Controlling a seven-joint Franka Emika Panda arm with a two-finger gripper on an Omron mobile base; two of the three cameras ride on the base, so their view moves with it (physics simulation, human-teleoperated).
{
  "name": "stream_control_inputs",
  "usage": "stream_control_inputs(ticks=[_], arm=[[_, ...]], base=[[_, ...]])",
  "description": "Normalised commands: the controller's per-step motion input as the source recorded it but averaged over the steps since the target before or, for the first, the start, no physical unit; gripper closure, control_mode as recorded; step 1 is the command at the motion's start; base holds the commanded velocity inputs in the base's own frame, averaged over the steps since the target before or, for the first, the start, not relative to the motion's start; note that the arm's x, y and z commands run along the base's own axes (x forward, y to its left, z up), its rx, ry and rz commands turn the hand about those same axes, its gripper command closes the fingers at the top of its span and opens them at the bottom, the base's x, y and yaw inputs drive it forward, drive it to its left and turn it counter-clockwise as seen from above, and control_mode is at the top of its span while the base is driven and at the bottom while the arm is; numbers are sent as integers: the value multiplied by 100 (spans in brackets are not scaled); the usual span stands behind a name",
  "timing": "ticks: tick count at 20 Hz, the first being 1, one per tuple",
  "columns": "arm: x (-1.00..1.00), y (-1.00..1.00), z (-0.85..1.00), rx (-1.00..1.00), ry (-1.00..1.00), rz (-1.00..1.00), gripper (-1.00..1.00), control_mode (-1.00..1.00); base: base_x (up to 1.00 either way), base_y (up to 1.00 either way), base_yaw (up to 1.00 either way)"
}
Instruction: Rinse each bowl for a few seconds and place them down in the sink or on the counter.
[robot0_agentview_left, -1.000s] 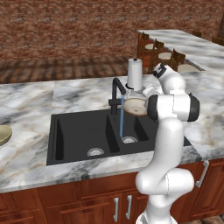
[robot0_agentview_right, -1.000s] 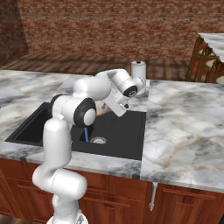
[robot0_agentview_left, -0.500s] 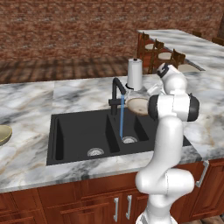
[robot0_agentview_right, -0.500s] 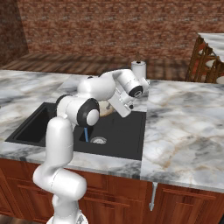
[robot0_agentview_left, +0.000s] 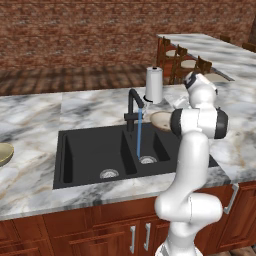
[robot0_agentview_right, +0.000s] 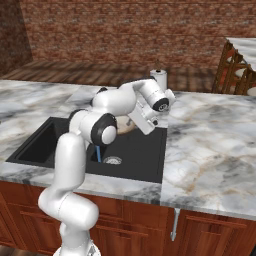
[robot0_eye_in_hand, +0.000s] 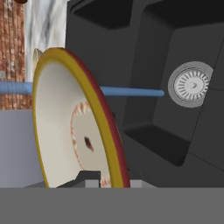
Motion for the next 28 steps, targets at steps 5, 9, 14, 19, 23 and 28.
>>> stream_control_inputs(ticks=[5, 9, 14, 19, 23, 28], arm=[[0, -20, 0, 0, 0, 0, 100, -100], [0, -21, 0, 0, 0, 0, 100, -100], [0, -22, 0, 0, 0, 0, 100, -100], [0, -21, 0, 0, 0, 0, 100, -100], [-3, -20, -4, 0, 0, -1, 100, -100], [0, -16, -9, 0, 1, -9, 100, -100]], base=[[0, 0, 0], [0, 0, 0], [0, 0, 0], [0, 0, 0], [0, 0, 0], [0, 0, 0]])
